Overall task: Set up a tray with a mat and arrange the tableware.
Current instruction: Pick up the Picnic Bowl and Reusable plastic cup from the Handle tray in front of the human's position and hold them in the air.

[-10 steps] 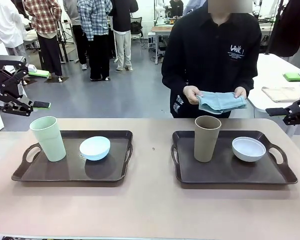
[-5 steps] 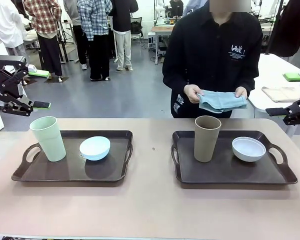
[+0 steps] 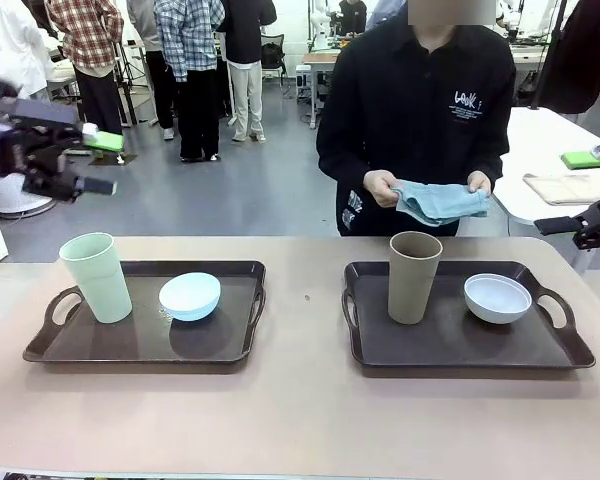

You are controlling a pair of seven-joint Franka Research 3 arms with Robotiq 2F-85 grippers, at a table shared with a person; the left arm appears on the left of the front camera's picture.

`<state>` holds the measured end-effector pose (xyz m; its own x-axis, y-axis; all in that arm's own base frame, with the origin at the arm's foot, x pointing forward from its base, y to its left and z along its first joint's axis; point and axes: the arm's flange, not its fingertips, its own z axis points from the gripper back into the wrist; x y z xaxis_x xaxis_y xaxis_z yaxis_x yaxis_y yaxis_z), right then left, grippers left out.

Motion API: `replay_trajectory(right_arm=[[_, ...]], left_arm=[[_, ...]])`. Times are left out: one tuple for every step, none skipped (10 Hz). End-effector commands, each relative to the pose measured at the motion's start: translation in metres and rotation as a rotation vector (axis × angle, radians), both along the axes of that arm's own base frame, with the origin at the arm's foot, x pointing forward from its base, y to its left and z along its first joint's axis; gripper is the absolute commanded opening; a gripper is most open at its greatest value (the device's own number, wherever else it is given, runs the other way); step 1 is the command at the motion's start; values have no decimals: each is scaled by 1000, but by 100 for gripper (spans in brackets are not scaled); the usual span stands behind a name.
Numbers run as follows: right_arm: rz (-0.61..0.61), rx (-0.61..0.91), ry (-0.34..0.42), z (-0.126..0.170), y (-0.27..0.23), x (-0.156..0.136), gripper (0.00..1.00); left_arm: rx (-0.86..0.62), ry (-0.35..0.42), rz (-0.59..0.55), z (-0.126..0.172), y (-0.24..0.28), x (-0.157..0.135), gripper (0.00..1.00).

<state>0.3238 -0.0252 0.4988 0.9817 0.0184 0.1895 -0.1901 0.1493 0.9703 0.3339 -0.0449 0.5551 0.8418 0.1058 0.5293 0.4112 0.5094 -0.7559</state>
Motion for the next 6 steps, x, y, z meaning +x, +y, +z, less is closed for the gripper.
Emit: replay_trajectory(right_arm=[[-125, -321, 26, 36, -4, -12, 100], [-212, -487, 67, 41, -14, -1, 100], [-276, -640, 97, 40, -17, 15, 100], [-186, -738, 138, 30, -11, 33, 100], [-65, -565, 221, 24, -11, 34, 100], [-248, -603, 3, 48, -22, 11, 100]], left_arm=[[411, -495, 116, 11, -63, 19, 100], [524, -640, 67, 11, -89, 23, 100], [632, -769, -6, 6, -111, 28, 100], [799, -1078, -63, -9, -134, 30, 100], [335, -380, -94, 26, -101, 7, 100], [335, -380, -94, 26, -101, 7, 100]])
